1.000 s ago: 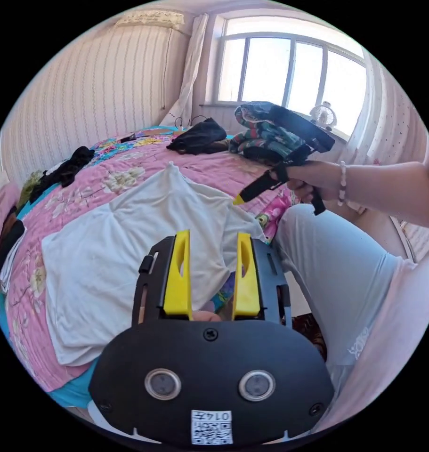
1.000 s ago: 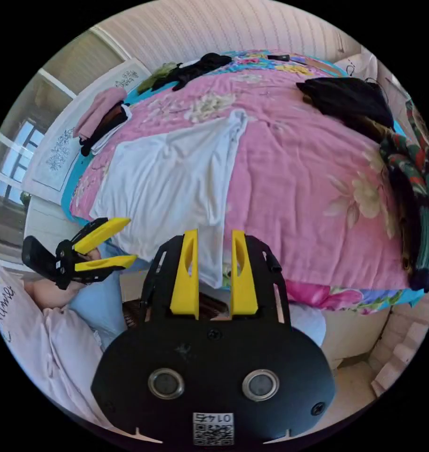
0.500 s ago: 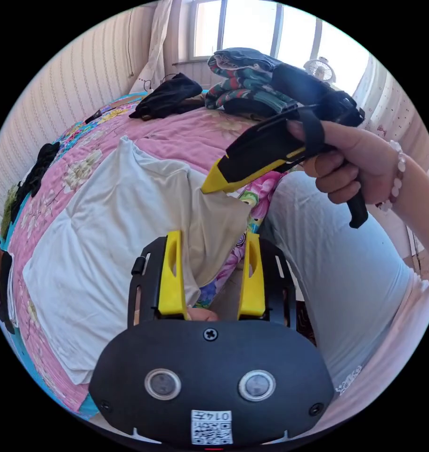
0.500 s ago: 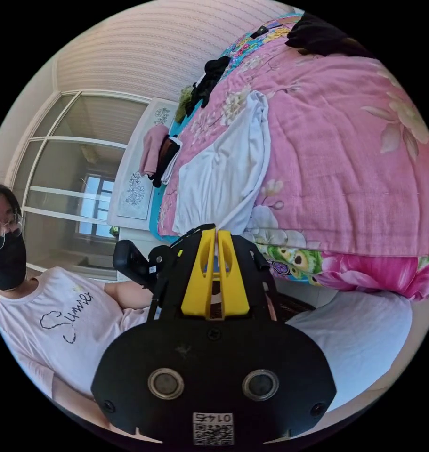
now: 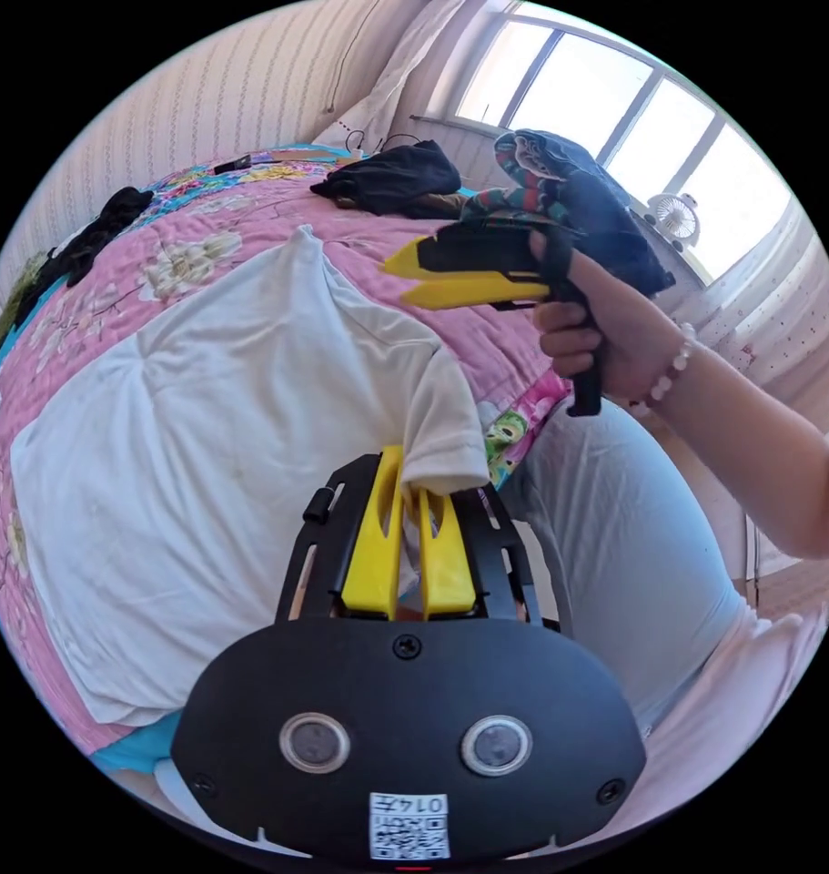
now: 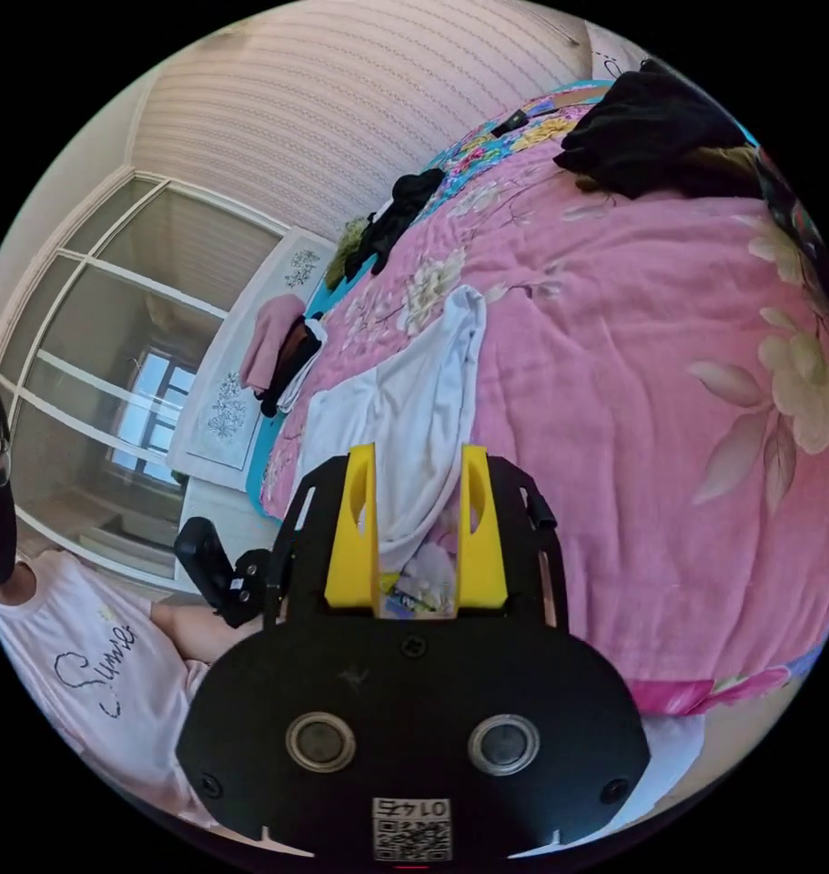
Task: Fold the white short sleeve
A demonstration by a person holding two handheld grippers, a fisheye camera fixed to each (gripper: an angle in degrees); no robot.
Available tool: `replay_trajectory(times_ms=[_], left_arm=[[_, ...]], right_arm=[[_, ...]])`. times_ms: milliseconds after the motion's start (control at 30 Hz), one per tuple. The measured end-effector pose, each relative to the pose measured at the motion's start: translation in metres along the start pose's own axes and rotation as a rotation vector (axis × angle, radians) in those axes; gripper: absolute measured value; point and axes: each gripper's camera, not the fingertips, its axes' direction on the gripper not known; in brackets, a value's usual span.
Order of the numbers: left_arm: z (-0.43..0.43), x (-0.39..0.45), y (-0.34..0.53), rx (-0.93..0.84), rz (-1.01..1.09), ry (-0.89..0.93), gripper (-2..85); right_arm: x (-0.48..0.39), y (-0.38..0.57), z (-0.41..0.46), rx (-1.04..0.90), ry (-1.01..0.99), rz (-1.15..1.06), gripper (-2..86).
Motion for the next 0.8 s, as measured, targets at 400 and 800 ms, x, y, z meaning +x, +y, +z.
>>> replay_trajectory(times_ms=[400, 800], left_arm=[[-0.058, -0.031, 0.002, 0.072, 0.013, 0.011, -0.9], [-0.207, -0.162, 0.076, 0.375, -0.441, 0.096, -0.9]], right_arm=[[0.021, -0.077, 0.062, 0.079, -0.170, 0.120, 3.4], [-0.151, -0.115, 0.158, -0.110, -0.238, -0.205, 2.3]])
